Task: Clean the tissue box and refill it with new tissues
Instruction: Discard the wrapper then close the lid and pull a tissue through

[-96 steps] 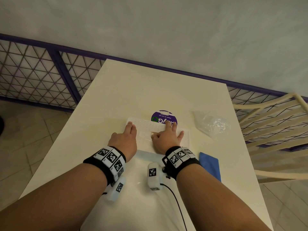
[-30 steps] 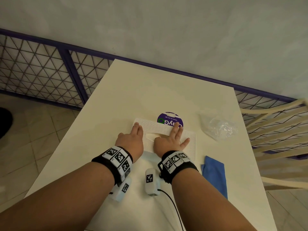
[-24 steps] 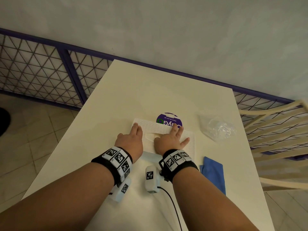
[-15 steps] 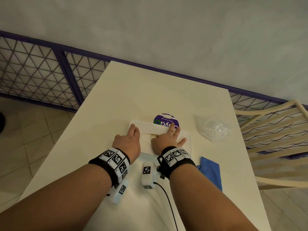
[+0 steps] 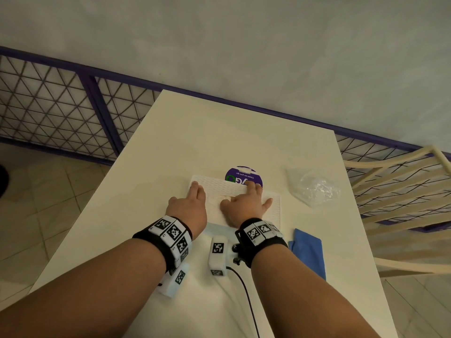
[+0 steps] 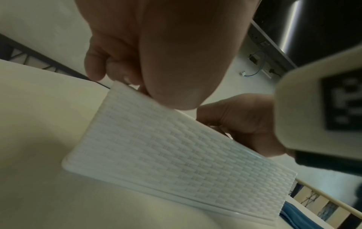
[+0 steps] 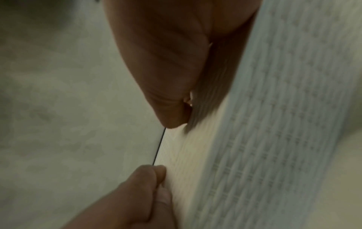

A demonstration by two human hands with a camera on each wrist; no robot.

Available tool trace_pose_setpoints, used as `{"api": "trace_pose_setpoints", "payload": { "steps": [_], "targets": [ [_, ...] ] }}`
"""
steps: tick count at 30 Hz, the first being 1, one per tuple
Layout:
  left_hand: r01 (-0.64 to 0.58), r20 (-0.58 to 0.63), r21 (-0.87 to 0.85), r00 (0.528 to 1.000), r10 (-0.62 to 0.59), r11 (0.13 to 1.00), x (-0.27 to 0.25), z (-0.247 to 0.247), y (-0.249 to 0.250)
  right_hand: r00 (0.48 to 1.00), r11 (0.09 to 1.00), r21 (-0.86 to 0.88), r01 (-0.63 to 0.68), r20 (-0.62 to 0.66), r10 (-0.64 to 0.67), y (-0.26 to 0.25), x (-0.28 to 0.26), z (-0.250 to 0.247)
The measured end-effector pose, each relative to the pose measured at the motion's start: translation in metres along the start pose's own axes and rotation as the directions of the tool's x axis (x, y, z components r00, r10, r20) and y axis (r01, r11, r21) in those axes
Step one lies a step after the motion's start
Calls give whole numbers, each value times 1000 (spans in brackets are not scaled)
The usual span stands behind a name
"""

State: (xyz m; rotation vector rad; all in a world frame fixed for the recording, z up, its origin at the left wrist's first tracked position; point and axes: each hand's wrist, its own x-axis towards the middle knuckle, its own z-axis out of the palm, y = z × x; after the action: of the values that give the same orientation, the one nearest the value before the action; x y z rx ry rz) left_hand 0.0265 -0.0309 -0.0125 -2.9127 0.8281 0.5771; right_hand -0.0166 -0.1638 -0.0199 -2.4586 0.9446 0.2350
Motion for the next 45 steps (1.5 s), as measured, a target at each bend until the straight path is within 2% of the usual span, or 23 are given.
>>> {"api": "trace_pose_setpoints", "payload": {
  "steps": [5,7,10,12,17,23,28,32,36,39,41,45],
  "targets": [
    [7,11,20,1000,-8,1000,0,-2,3,992,984,136,117,-65,-109,3,-7,-2],
    [9,12,22,1000,-10,1000,0,-1,3,993,991,64,114,-31,-112,3,-4,1],
    [6,20,12,1000,-6,1000,0,-1,2,999,986,-165,32,29,-27,3,4,4],
    [1,21,4,1000,-1,1000,0,-1,0,999,975,-222,18,52,-6,2,12,6],
    [1,25,2,1000,-1,1000,0,-1,-1,980,967,-161,198,32,-196,1,15,7],
    [12,28,62,1000,-13,998,0,-2,4,902,902,-77,425,-50,-429,5,5,12],
    [-7,25,27,1000,6,1000,-1,-3,1,839,825,-153,545,100,-536,1,8,4],
    [-36,32,-2,999,36,999,-4,-4,-6,867,853,-158,498,91,-490,7,10,-7],
    [-10,24,-6,1000,10,1000,-5,-7,-1,909,903,-108,416,60,-411,17,14,-19],
    [-5,4,-1,1000,5,1000,-4,-6,1,916,915,-64,398,78,-393,14,10,-16],
    [-8,-1,17,1000,8,1000,-3,-5,2,886,884,-77,460,102,-452,5,4,-10],
    [-25,-11,47,1000,25,999,-3,-3,1,790,769,-185,612,112,-602,-3,-2,-5]
  ]
}}
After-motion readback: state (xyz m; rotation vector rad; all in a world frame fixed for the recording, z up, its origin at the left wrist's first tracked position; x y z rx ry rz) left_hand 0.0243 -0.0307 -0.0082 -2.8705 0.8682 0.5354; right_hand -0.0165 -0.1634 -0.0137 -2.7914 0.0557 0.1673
